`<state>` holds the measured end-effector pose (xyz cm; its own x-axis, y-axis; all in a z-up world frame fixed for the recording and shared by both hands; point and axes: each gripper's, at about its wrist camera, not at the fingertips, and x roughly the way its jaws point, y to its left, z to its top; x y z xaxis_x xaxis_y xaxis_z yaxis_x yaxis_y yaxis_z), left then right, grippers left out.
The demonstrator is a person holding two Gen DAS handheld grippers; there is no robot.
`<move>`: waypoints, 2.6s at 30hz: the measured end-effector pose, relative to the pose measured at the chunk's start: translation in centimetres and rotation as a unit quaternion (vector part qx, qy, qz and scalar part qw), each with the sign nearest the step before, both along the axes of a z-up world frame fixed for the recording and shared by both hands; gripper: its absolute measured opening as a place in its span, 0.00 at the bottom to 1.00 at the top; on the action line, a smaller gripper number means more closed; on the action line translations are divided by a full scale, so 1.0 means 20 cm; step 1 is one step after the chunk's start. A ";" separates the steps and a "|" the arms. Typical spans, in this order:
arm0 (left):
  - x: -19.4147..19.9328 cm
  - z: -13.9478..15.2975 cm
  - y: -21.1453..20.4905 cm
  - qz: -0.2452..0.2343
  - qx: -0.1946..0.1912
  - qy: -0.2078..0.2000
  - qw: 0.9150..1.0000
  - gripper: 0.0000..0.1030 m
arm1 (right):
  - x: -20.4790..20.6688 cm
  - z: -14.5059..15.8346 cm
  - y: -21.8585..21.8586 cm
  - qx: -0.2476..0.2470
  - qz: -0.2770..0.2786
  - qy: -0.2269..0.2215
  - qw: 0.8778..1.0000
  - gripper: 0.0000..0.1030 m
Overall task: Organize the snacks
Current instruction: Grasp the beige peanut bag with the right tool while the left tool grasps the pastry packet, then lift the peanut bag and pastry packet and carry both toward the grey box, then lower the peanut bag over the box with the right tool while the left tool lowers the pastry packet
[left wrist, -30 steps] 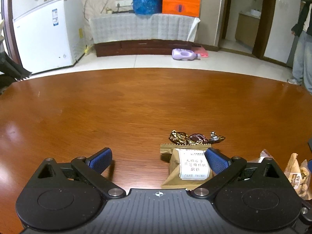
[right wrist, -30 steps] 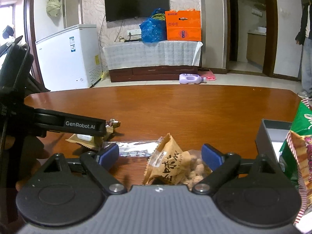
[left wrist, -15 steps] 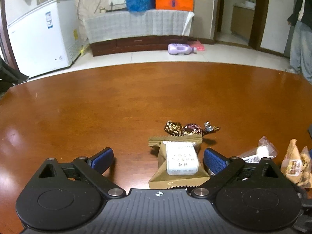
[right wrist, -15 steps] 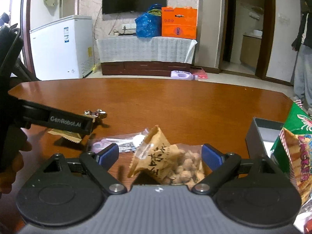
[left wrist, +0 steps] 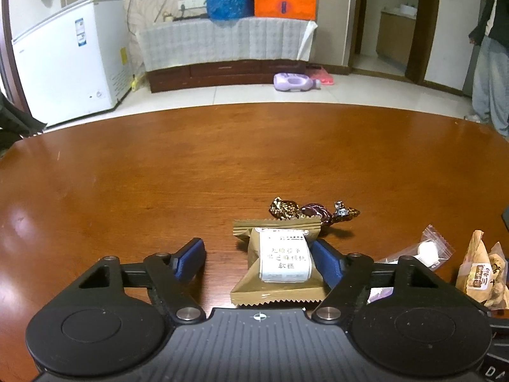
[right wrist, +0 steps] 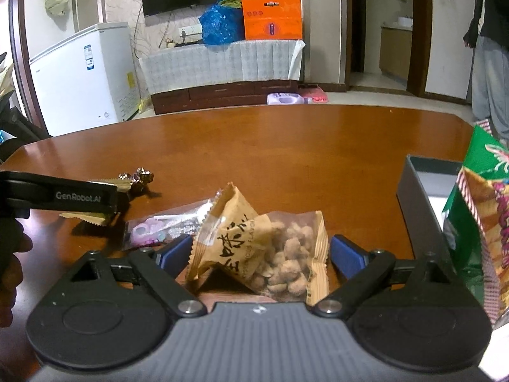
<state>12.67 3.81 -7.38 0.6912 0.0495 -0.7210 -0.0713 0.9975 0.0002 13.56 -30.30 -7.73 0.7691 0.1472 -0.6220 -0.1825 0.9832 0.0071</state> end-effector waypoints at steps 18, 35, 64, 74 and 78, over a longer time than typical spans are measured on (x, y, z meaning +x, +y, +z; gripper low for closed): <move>-0.10 0.05 -0.01 -0.012 0.015 0.029 0.999 0.43 | -0.05 0.02 0.00 -0.010 -0.011 -0.009 1.000 0.68; -0.33 0.29 -0.14 -0.047 0.012 0.037 0.998 0.42 | -0.39 0.22 -0.03 0.032 -0.034 -0.002 0.999 0.68; -0.62 0.32 -0.57 -0.207 0.016 0.004 0.978 0.42 | -0.92 0.51 -0.47 0.032 -0.111 -0.085 0.990 0.68; -0.67 0.33 -0.80 -0.274 -0.014 -0.016 0.962 0.42 | -0.86 0.58 -0.83 0.035 -0.194 -0.116 0.973 0.68; -0.68 0.33 -0.90 -0.303 -0.036 -0.005 0.952 0.42 | -0.83 0.55 -0.94 0.042 -0.207 -0.096 0.973 0.68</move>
